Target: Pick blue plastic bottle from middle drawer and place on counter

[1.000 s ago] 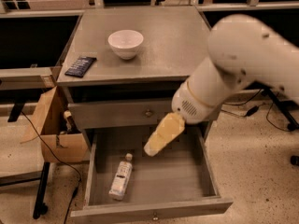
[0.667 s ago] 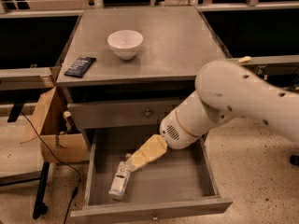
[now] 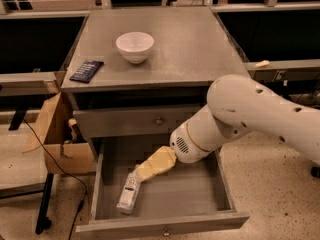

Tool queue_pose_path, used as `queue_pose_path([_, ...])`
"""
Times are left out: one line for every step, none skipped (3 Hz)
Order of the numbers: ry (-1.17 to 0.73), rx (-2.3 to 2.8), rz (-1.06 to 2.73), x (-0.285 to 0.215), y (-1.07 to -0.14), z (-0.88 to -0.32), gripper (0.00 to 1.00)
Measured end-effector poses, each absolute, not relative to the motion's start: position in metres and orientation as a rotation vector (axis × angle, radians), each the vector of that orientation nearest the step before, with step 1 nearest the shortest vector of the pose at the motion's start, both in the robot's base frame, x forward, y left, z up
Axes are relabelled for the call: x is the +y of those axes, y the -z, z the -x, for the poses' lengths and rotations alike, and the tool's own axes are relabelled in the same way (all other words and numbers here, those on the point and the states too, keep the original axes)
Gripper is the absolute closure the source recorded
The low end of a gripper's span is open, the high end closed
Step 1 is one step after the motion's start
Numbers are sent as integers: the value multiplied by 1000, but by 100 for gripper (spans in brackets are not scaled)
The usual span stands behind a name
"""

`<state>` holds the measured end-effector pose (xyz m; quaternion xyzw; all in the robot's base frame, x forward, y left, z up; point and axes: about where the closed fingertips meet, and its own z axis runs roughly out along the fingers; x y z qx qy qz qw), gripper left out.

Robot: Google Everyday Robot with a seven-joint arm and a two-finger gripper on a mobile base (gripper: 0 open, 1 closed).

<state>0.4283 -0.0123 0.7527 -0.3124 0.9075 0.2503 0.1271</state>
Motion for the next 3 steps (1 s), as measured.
queue_pose_path([-687, 2683, 882, -3, -748, -431, 0])
queue_pose_path([-560, 2741, 865, 18, -713, -451, 0])
queue_pose_path([-452, 2800, 824, 34, -651, -483, 0])
